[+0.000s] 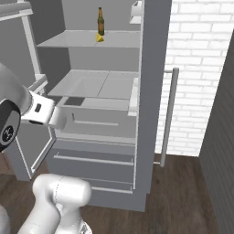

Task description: Grab a lemon wedge from the fridge and one ice cube from the ice bowl, and put them in the glass of lemonade.

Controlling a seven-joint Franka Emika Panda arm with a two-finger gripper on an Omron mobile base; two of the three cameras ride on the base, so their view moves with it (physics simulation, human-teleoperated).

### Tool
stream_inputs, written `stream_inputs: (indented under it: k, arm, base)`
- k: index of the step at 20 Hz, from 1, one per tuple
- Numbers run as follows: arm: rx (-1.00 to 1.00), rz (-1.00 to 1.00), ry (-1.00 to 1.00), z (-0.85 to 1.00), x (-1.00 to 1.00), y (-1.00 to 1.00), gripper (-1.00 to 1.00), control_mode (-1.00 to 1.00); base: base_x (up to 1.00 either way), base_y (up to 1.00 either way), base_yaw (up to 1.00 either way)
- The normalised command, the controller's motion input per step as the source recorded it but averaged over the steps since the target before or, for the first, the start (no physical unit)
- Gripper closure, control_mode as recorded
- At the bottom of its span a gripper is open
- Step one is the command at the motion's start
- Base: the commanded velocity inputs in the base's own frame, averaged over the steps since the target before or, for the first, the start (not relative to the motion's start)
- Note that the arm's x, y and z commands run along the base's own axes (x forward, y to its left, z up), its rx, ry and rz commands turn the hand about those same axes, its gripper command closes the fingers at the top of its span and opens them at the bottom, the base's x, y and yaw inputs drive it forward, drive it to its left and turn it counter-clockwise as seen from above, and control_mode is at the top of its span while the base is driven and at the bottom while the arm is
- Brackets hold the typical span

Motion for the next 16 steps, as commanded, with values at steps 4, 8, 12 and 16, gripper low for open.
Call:
stream_inputs:
  k: [4,8,12,16]
  arm:
    - [0.05,0.0,-0.05,0.21,0.3,0.0,-1.0,-1.0]
    - [0.08,0.0,-0.06,0.26,0.15,0.0,-1.0,-1.0]
    - [0.02,0.0,-0.02,0.08,0.0,0.0,-1.0,-1.0]
    - [0.0,0.0,0.0,0.0,0.0,0.0,-1.0,-1.0]
  base:
    - [0.0,0.0,0.0]
    - [0.0,0.0,0.0]
    - [0.0,0.0,0.0]
    - [0.0,0.0,0.0]
